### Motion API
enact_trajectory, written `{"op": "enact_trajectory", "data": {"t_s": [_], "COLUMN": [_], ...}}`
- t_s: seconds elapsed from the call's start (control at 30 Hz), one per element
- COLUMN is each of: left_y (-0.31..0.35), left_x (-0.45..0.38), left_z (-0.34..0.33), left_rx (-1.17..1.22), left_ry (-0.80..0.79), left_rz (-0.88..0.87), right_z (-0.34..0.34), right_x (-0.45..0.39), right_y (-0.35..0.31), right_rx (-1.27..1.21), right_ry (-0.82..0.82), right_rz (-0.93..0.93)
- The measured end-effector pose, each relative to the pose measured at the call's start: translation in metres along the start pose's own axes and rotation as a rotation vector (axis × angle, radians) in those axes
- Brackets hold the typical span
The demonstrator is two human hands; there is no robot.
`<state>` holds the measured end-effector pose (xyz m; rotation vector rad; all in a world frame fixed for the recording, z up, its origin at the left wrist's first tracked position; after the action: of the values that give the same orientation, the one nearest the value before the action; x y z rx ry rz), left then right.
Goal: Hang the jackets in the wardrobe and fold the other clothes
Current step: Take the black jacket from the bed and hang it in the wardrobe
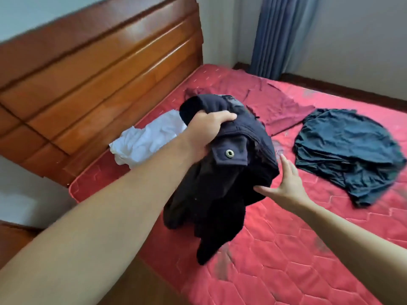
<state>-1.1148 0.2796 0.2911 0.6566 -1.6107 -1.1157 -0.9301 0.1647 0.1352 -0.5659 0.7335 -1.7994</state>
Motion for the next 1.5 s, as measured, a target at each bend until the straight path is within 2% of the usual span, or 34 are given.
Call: {"op": "enact_trajectory", "data": {"t_s": [0.17,0.3,0.37,0.5,0.57,0.67,0.7,0.73,0.8,0.83,0.9,1.0,1.1,1.17,1.27,1.37,1.43,1.5], "left_y": [0.090,0.104,0.093,0.040,0.017,-0.009,-0.015,-0.020,-0.026,-0.027,-0.030,-0.018,0.003,0.009,0.004,-0.002,-0.005,-0.012], "left_x": [0.051,0.058,0.059,0.056,0.060,0.069,0.070,0.068,0.062,0.059,0.055,0.051,0.046,0.042,0.042,0.035,0.034,0.036], "left_z": [-0.034,-0.033,-0.035,-0.056,-0.078,-0.113,-0.122,-0.129,-0.137,-0.137,-0.136,-0.133,-0.128,-0.127,-0.125,-0.106,-0.091,-0.082], "left_rx": [0.135,0.235,0.253,-0.077,-0.287,-0.429,-0.453,-0.471,-0.447,-0.405,-0.296,-0.099,0.209,0.318,0.304,0.250,0.117,-0.126], "left_ry": [-0.095,-0.092,-0.060,-0.048,-0.176,-0.426,-0.410,-0.323,-0.058,0.020,0.045,0.061,0.077,-0.022,-0.133,-0.124,-0.098,-0.056], "left_rz": [-0.150,-0.185,-0.106,0.115,0.115,0.051,-0.034,-0.149,-0.320,-0.348,-0.337,-0.237,-0.013,0.108,0.168,0.164,0.166,0.193], "right_z": [0.084,0.167,0.197,0.216,0.214,0.209,0.207,0.205,0.200,0.199,0.193,0.169,0.130,0.104,0.096,0.116,0.134,0.148], "right_x": [-0.013,-0.010,-0.008,-0.006,-0.006,-0.009,-0.009,-0.009,-0.005,0.000,0.008,0.039,0.082,0.091,0.077,0.060,0.053,0.045], "right_y": [-0.027,-0.055,-0.076,-0.110,-0.127,-0.150,-0.156,-0.161,-0.164,-0.161,-0.140,-0.078,-0.015,0.009,0.008,-0.005,-0.020,-0.040], "right_rx": [-0.181,-0.422,-0.568,-0.692,-0.756,-0.864,-0.897,-0.932,-0.982,-0.994,-0.915,-0.476,-0.199,-0.008,-0.148,-0.291,-0.327,-0.370], "right_ry": [0.134,0.250,0.283,0.283,0.322,0.364,0.350,0.316,0.184,0.118,0.079,0.154,-0.134,-0.215,0.007,0.036,0.053,0.103], "right_rz": [0.116,0.111,0.039,-0.084,-0.130,-0.115,-0.103,-0.089,-0.031,0.006,0.119,0.287,0.242,0.216,0.114,0.059,0.071,0.072]}}
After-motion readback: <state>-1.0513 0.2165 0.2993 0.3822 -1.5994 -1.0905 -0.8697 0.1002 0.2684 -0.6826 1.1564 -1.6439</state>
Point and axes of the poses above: each hand's wrist, its own x-axis away from the middle knuckle, its own z-axis out of the back of the hand, y = z × x, the point moved 1 cm from there along -x, towards the middle knuckle, and after that the axes turned 10 degrees about z, right-handed, at the moved point
